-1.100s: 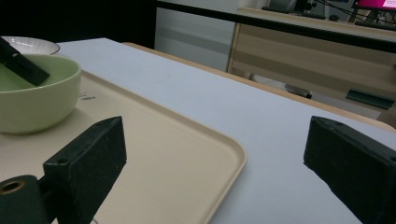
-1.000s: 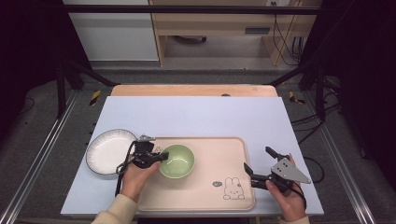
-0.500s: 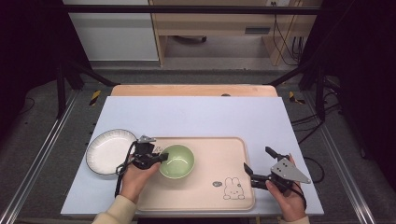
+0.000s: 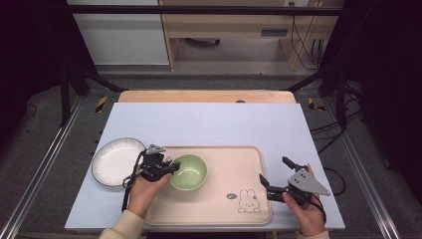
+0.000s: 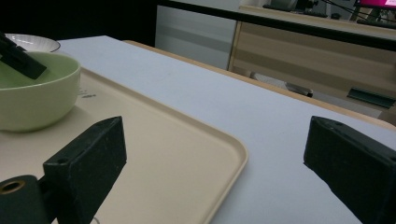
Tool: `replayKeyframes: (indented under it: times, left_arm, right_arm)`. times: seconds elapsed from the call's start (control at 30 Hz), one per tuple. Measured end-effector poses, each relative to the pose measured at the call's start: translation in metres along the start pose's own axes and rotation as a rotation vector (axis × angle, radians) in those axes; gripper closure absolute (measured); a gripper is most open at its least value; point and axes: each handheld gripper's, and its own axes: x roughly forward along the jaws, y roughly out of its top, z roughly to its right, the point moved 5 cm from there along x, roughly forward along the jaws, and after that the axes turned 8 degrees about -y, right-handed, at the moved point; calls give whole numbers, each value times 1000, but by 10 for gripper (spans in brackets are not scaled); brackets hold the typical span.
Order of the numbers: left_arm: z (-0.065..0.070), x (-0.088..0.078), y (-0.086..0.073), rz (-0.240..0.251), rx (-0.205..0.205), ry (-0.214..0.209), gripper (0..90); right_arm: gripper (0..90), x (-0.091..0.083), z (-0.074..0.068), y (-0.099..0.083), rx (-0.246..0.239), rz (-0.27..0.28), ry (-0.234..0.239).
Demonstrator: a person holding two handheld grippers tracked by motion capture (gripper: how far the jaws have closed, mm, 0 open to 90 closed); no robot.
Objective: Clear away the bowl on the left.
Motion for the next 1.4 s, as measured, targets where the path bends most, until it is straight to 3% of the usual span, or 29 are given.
replayKeyframes:
  times: [0.4, 0.47, 0.7, 0.9, 1.13, 1.4]
  left_arm:
    - [3, -1, 1, 48, 18, 10, 504]
    - [3, -3, 1, 58, 44, 15, 489]
    - [0, -8, 5, 134, 70, 31, 342]
    - [3, -8, 5, 160, 92, 7, 238]
    - [11, -7, 4, 180, 172, -18, 160]
    - [16, -11, 4, 209, 227, -25, 138]
  right_arm:
    - [58, 0, 0, 0, 0, 0, -1]
    - [58, 0, 0, 0, 1, 0, -1]
    - [58, 0, 0, 0, -2, -1, 0]
    - [58, 0, 0, 0, -5, -3, -2]
    - [58, 0, -1, 0, -4, -1, -1]
    - [58, -1, -1, 0, -4, -1, -2]
